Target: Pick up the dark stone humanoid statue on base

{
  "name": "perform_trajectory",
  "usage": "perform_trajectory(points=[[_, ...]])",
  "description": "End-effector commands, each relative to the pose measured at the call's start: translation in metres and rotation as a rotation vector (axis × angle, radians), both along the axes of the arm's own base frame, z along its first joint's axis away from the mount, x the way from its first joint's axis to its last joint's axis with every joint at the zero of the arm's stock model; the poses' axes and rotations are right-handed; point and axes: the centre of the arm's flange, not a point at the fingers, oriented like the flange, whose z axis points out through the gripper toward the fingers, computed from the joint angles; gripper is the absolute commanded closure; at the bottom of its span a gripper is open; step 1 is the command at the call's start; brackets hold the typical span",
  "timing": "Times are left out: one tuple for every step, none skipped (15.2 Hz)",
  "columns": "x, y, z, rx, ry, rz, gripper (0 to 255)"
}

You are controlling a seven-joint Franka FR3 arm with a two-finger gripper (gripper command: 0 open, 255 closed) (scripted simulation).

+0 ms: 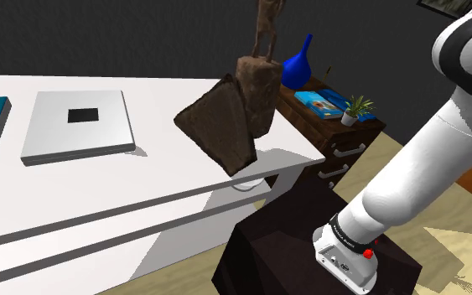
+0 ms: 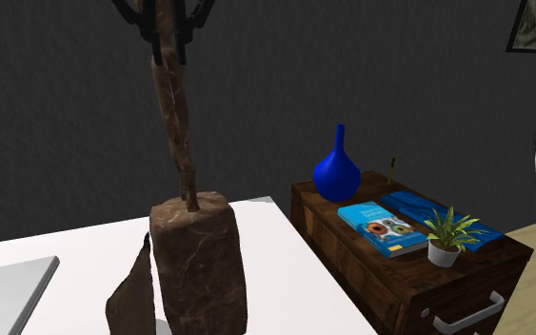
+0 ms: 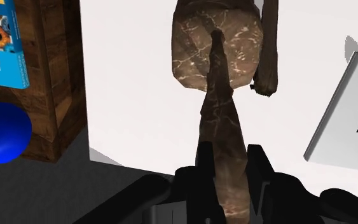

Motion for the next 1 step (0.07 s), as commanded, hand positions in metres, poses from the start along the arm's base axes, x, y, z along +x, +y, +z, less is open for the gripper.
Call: perform_trajectory(points=[[-0.0007, -0.0006, 0.0047, 0.001, -0.004, -0.001, 255]])
